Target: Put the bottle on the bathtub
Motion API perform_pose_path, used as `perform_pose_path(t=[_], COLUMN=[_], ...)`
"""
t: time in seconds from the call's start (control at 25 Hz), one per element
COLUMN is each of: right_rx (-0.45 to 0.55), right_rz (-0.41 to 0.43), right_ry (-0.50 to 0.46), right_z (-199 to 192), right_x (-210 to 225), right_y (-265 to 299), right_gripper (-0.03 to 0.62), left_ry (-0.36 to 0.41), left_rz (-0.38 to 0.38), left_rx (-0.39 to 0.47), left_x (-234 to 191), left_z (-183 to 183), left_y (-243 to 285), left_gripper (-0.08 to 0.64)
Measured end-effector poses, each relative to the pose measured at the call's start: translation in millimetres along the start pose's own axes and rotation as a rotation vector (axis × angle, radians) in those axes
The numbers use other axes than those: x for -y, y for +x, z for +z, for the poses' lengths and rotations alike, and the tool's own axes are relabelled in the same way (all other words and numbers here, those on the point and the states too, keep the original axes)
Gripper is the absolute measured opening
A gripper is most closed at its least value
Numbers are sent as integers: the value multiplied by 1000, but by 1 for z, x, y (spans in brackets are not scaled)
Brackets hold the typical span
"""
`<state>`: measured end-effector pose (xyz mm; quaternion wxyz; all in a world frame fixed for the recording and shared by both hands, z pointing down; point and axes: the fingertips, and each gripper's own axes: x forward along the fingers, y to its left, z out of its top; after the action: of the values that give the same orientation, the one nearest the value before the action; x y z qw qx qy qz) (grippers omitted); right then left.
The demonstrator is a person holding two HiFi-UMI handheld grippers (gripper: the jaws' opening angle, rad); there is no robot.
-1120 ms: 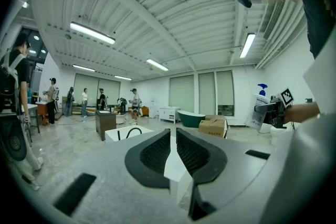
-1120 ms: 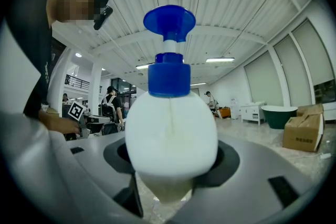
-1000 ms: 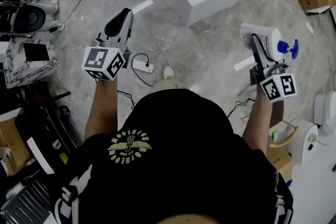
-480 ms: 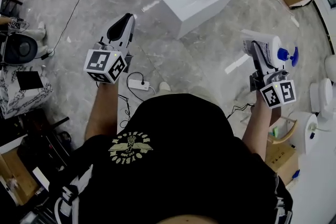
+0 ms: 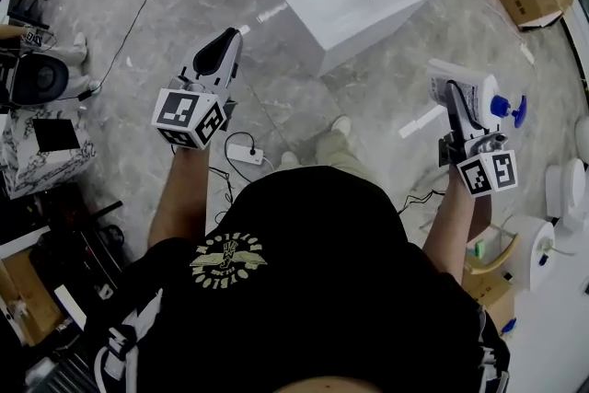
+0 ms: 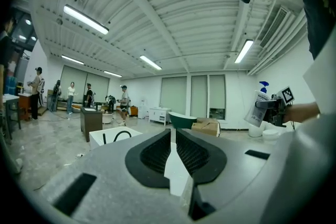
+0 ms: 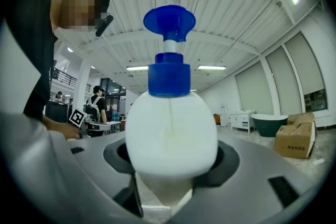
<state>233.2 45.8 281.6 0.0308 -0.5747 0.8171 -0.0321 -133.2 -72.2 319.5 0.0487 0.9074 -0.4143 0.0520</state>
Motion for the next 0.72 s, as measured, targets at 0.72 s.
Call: perform_pose_path(t=[0.72], right_rx=[1], right_rz=[231], right_ry=[31], right_z=[-4], right_x=[90], right_y=[160], right_gripper=[261], left_ry=[10], left_rz=[212], left_rx=[-23], left_x=[-49], left_z=[22], left_y=[88], left_gripper=[35])
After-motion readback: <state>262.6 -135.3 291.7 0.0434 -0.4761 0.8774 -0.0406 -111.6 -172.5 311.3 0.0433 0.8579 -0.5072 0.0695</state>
